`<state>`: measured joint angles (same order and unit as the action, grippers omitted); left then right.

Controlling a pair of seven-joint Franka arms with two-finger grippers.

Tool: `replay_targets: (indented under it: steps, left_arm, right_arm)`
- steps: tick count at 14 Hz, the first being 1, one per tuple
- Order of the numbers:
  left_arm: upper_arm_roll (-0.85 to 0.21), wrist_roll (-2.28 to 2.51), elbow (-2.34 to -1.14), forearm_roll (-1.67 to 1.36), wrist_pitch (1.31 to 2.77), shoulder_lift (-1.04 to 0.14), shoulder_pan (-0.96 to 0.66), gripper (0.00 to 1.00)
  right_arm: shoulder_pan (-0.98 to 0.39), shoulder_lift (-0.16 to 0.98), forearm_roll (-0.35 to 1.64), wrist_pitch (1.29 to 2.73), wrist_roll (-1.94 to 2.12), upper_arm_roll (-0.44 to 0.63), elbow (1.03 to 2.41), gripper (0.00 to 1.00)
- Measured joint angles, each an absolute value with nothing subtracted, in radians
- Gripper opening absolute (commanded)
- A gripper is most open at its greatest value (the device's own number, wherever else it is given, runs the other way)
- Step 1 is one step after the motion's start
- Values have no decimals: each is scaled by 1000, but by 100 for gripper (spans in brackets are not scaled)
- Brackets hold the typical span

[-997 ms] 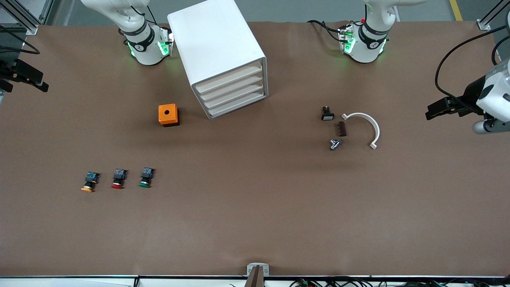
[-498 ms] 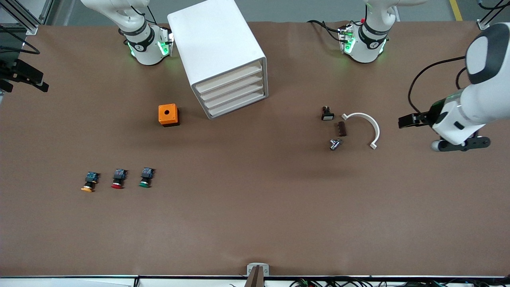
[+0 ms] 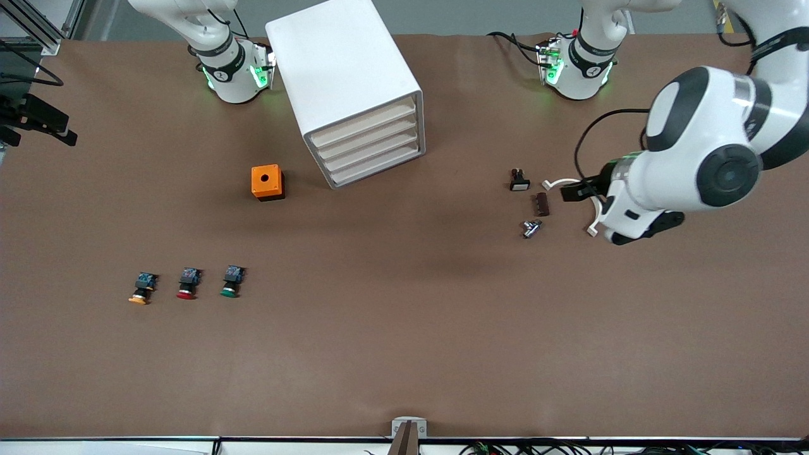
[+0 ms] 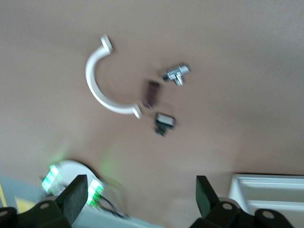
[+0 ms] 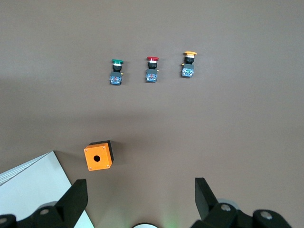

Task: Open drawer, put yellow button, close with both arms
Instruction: 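Move the left gripper to the handle of the cabinet's top drawer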

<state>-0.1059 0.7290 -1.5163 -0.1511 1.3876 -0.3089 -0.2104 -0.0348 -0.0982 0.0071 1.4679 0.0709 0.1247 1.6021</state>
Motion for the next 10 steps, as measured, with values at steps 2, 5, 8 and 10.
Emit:
replay_targets:
  steps: [2,5,8,10]
  left_arm:
    - [-107,955,-1471,-234,1364,-363,-258,100]
    - [-107,1196,-1413,-317,1352,-438,-308,100]
    - [-107,1417,-1394,-376,1347,-498,-352,100]
    - [-108,1534,-1377,-431,1347,-543,-377,100]
  right_arm:
    - [-35,-98,7,1468,71,125,1602,100]
    - [-35,-98,7,1468,71,124,1602,100]
    - [-35,-98,7,1468,71,124,1602,100]
    - [-35,-98,7,1468,71,124,1602,100]
